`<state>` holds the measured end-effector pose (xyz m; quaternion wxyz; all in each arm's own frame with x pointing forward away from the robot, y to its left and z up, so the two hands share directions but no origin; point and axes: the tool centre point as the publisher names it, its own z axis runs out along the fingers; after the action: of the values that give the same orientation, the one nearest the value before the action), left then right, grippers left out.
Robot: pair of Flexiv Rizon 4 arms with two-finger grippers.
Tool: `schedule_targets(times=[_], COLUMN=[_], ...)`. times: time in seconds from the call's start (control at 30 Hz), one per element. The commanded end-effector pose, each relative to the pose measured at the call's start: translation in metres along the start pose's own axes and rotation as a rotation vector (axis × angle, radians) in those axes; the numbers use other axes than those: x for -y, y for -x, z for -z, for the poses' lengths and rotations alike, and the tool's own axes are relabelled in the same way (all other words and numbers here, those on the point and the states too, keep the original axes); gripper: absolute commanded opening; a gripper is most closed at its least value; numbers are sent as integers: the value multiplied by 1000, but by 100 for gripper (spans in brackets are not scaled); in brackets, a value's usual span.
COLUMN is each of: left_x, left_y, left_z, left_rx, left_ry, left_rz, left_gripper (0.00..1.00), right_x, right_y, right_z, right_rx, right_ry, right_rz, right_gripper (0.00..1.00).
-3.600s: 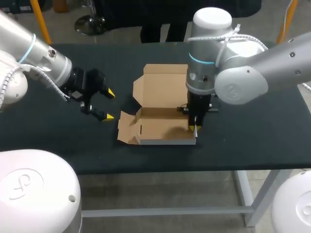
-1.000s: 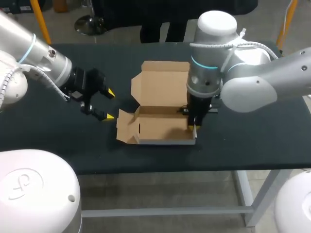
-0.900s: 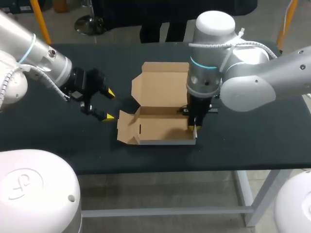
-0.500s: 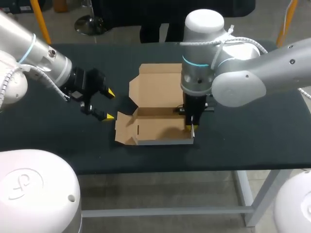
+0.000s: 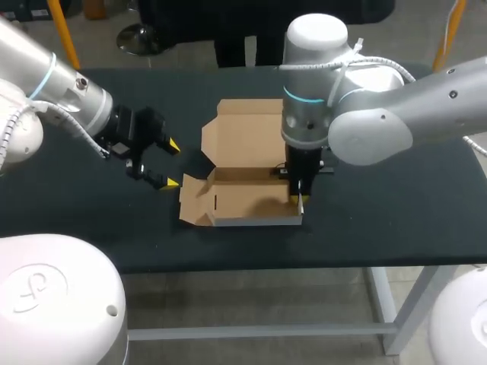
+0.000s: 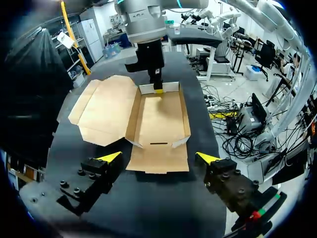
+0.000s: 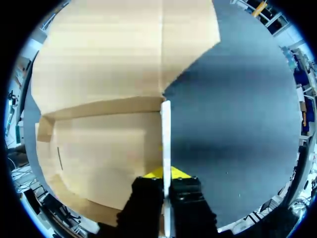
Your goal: Assemble the packaging by folding the flat box into shape, placing the metal phone stand inside, and closing the box properly
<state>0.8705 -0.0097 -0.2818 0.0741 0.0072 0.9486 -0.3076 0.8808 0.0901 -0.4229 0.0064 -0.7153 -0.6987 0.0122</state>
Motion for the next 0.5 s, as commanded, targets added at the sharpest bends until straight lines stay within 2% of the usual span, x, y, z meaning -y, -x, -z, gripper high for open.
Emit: schedule_targets(times=[0.03,0.13,0.17,0.27,0.4,0.5], left_x=[1,1,2,7,13,13], left_y=[0,0,2,1,-2,-10], left_z=[1,1,1,7,13,16], left_rx=[-3,-3,6,52,150,164], left_ry=[6,6,17,20,87,88], left_rz=[1,1,66,330,800,1042], left_gripper=[100,100,100,100,100,100], right_x=[-1,-1,-1,-1,-1,-1], right_y=[-1,-1,-1,-1,-1,-1], right_z=[1,1,1,1,1,1], right_rx=[4,4,4,4,4,4], right_ry=[-6,-6,-6,-6,-6,-6], right_rz=[1,1,1,1,1,1], right_gripper=[0,0,0,0,0,0])
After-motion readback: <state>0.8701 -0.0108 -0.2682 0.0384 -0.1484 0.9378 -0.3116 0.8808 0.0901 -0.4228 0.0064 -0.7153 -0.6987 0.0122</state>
